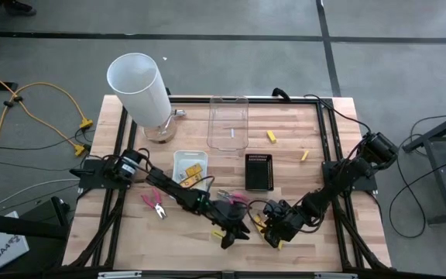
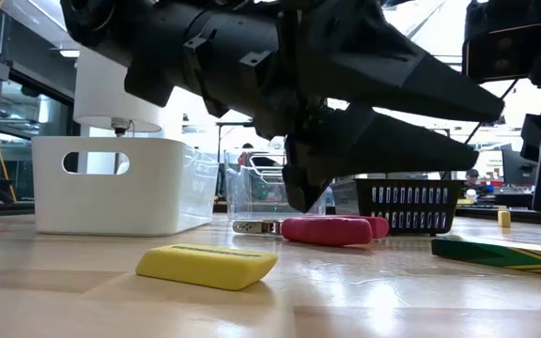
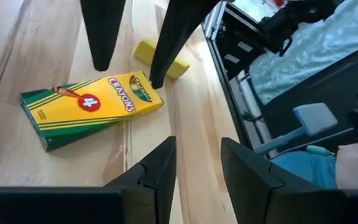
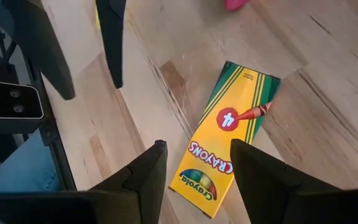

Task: Pick & Place School Supplies
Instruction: Put the box of crayon into the white bin

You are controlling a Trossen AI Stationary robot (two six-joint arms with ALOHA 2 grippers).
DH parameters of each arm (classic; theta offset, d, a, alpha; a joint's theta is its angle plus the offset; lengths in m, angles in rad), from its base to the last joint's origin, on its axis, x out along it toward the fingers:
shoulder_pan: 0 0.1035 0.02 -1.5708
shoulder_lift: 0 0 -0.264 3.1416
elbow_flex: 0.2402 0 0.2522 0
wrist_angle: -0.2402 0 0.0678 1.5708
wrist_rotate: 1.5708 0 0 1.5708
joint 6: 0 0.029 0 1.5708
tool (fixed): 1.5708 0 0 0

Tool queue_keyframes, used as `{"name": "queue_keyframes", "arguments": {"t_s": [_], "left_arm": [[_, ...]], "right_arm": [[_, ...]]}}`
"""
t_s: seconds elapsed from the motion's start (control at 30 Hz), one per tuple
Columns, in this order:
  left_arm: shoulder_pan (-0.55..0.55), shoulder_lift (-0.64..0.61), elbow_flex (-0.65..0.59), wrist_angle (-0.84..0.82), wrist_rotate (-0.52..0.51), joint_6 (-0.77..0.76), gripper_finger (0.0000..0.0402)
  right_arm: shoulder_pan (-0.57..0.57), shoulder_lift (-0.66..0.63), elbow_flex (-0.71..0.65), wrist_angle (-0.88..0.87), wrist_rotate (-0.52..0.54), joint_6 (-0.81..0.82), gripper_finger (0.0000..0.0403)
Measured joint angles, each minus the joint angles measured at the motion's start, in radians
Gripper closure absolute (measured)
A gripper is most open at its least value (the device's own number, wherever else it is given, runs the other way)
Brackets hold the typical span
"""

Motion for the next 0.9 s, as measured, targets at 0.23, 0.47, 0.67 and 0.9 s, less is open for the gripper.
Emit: {"name": "queue_keyframes", "arguments": {"t_s": [0.23, 0.47, 0.67, 0.9], "left_arm": [[0.001, 0.0, 0.0, -0.003, -0.005, 0.0, 0.028], [0.001, 0.0, 0.0, -0.002, -0.005, 0.0, 0.028], [0.001, 0.0, 0.0, -0.002, -0.005, -0.001, 0.028], [0.001, 0.0, 0.0, -0.002, -0.005, -0.001, 0.028]], "right_arm": [[0.015, 0.0, 0.0, 0.001, 0.01, 0.035, 0.0234], [0.048, 0.0, 0.0, 0.003, 0.06, 0.079, 0.0234], [0.061, 0.024, 0.0, 0.034, 0.077, 0.085, 0.0233], [0.061, 0.082, 0.0, 0.095, 0.07, 0.083, 0.0234]]}}
